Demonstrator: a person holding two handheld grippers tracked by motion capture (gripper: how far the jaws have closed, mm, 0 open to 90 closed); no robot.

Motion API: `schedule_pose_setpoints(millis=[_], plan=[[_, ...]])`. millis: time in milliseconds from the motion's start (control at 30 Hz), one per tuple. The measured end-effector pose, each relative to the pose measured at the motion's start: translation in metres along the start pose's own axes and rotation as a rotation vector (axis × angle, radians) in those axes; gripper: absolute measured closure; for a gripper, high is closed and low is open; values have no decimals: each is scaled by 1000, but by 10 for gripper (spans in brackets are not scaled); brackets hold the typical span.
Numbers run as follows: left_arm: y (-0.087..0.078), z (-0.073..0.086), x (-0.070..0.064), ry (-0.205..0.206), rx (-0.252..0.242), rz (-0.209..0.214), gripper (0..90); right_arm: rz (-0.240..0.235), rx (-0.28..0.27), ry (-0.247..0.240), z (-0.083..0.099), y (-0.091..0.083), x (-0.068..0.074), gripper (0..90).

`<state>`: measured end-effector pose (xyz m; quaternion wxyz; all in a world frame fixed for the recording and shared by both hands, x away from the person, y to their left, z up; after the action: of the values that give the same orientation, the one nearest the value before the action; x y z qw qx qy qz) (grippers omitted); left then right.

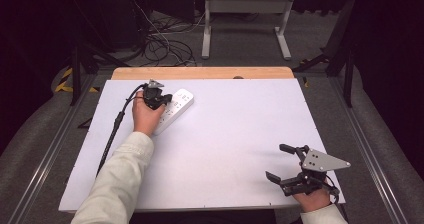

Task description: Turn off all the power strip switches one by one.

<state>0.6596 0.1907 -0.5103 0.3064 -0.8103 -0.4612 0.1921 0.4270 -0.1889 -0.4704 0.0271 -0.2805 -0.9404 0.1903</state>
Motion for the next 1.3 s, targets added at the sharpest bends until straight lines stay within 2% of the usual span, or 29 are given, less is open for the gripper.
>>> schedule_pose_setpoints(millis=[133,333,500,667,733,833,1067,1300], plan=[[2,2,2,-4,12,-3,900,3,0,5,1,-1,0,50],[2,1,0,10,21,-12,900,0,2,6,1,0,0,50],[0,-5,-3,11,-4,0,900,-2,5,5,1,1,-1,50],[4,-1,1,6,44,-44,900,-5,3,0,0,2,-1,49],[4,-1,1,1,44,-34,900,-8,4,1,1,1,-1,49],[4,-1,0,20,43,-28,900,-9,3,1,0,1,-1,50],[6,-3,-4,36,54,-25,900,-11,3,1,0,2,-1,49],[10,-4,-5,30,77,-44,900,-13,0,6,1,1,-1,50]])
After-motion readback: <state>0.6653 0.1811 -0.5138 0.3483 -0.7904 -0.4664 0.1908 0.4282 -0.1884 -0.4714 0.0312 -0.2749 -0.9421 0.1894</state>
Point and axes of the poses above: each handheld gripper's, and its own axes: y roughly forward along the jaws, z roughly out of its underside, x roughly to its left, the point moved 8 cm from there along y, roughly forward along the jaws, and after that the axes turned 4 degrees about x, right-handed, at the moved point
